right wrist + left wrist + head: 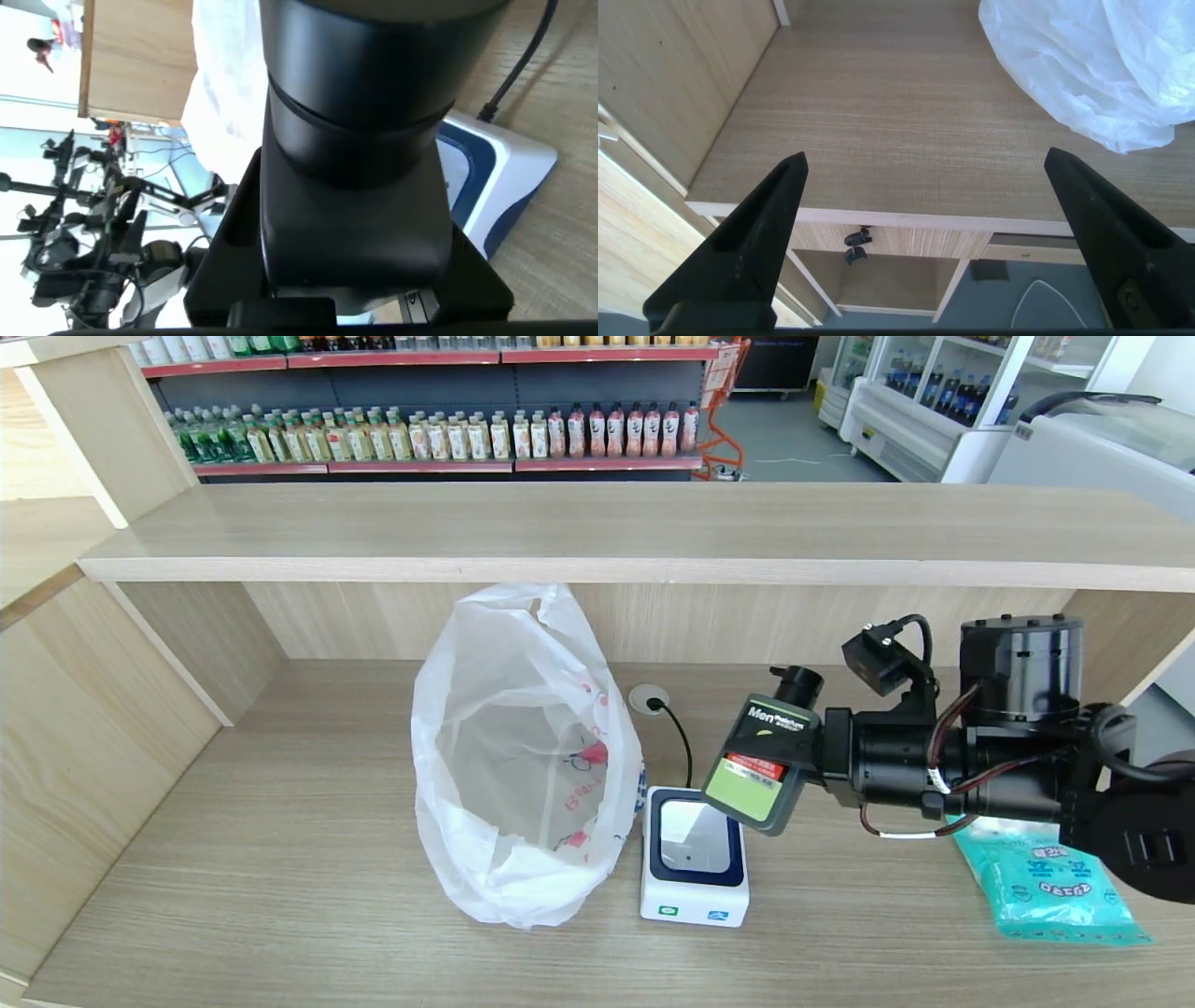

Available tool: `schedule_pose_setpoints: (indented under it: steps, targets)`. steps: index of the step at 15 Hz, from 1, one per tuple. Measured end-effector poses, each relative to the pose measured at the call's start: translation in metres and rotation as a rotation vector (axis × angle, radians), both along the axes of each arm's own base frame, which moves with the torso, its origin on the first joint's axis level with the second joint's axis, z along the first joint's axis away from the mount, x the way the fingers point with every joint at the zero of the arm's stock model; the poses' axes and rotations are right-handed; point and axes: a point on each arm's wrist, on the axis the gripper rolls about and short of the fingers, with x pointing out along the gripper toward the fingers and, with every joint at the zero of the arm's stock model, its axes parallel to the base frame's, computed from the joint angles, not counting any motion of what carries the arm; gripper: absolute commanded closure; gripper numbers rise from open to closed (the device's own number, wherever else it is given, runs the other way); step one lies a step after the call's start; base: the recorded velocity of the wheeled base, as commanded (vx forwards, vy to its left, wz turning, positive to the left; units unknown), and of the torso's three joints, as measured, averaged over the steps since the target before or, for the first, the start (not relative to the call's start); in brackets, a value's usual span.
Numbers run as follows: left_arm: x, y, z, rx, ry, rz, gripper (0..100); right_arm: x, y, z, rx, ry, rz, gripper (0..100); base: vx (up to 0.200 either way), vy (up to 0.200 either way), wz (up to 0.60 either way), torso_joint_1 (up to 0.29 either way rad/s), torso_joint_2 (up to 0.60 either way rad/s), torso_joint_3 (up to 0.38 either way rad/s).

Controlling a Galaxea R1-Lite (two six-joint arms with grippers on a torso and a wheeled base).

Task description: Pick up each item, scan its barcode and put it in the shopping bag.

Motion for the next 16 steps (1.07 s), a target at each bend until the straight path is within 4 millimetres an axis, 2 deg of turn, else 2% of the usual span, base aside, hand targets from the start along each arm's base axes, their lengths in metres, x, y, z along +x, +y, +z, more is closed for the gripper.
schedule_pose_setpoints:
  steps: [4, 10, 16]
  targets:
    - [0.000, 0.000, 0.000, 0.000, 0.000, 0.000, 0, -0.006, -0.001, 0.006, 0.060, 0.041, 0.053, 100, 0.000, 0.000, 0.00, 0.000, 0.00, 0.000]
    - [0.000, 0.000, 0.000, 0.000, 0.000, 0.000, 0, -0.013, 0.006, -0.004, 0.070, 0.106, 0.129, 100, 0.000, 0.000, 0.00, 0.000, 0.00, 0.000]
    - [0.000, 0.000, 0.000, 0.000, 0.000, 0.000, 0, -0.006, 0.017, -0.008, 0.093, 0.057, 0.170, 100, 0.000, 0.000, 0.00, 0.000, 0.00, 0.000]
